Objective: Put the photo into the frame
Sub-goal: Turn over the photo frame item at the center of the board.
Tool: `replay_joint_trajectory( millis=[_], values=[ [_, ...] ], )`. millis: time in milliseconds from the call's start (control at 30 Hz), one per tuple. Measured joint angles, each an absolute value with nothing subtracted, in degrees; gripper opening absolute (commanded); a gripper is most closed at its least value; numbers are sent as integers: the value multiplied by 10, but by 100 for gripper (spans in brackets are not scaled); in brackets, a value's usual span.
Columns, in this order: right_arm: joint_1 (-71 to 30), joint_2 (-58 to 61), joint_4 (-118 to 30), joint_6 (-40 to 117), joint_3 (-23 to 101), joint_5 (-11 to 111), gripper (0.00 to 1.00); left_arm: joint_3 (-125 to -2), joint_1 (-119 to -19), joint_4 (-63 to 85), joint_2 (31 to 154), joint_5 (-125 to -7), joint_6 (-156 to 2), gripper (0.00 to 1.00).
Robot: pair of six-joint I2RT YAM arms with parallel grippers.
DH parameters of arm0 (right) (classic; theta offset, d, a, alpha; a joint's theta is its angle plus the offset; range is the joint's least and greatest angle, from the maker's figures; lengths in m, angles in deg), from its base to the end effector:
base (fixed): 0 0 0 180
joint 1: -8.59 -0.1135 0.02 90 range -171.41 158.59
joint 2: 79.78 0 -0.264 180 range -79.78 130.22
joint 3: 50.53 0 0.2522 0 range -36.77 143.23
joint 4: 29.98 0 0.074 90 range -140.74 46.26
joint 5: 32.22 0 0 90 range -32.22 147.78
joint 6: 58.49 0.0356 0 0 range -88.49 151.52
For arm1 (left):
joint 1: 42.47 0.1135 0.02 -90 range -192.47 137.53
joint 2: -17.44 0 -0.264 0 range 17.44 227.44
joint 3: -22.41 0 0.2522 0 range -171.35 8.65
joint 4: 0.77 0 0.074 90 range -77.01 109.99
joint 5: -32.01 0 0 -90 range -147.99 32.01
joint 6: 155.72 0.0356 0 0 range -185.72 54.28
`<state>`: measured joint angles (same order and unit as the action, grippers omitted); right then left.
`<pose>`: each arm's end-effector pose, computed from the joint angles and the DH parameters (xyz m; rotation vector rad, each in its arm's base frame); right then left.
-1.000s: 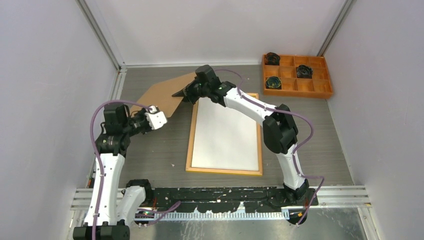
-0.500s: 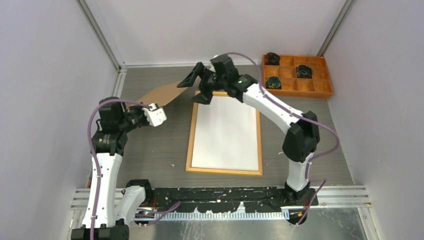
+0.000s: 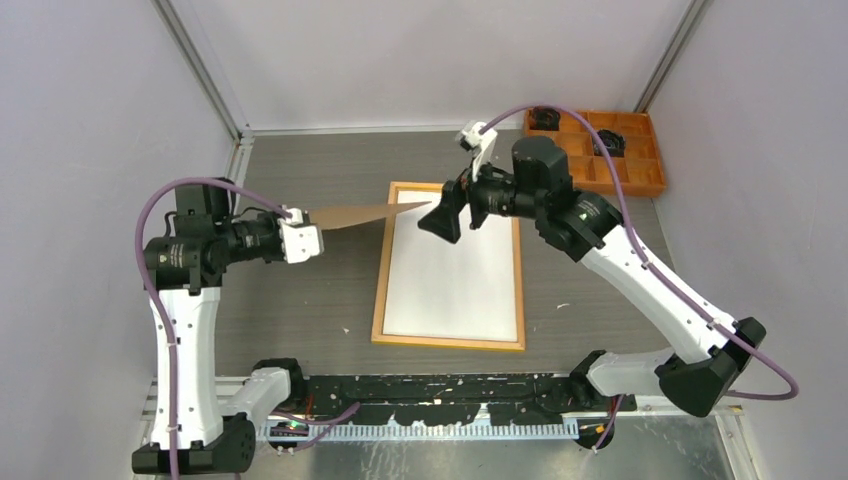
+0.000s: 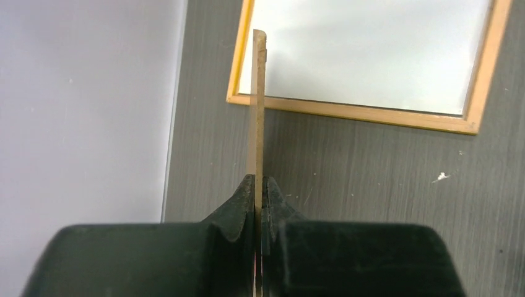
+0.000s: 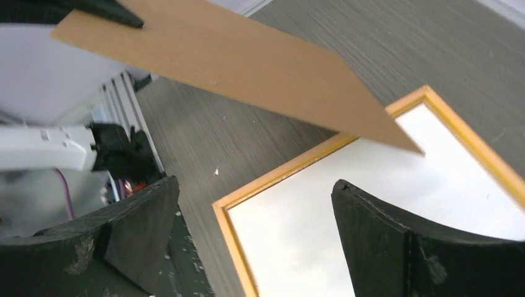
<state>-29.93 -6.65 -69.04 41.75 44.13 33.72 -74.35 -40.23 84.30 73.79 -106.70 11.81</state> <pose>0.2097 0.1855 0.4266 -0.7694 1.8112 0.9655 0.1360 -0.0214 0.4282 1.5370 1.3669 -0.1607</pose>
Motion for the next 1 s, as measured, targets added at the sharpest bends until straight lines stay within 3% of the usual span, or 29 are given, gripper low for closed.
replay_joint_trajectory(
  millis=[367,667,733,833,933,1000],
  values=[
    [-409,13,-711,185,436,324,99,-752,-402,938,723,-1093,210,0],
    [-431,68,-650,86,421,381,86,-753,-402,968,722,-1095,251,0],
    [-434,78,-630,68,420,390,80,-753,-402,977,722,-1095,263,0],
    [-441,94,-608,46,420,400,63,-753,-402,982,722,-1095,270,0],
    [-452,115,-599,23,420,409,43,-753,-402,982,722,-1095,276,0],
    [-460,127,-597,13,420,417,23,-753,-402,982,722,-1095,276,0]
  ],
)
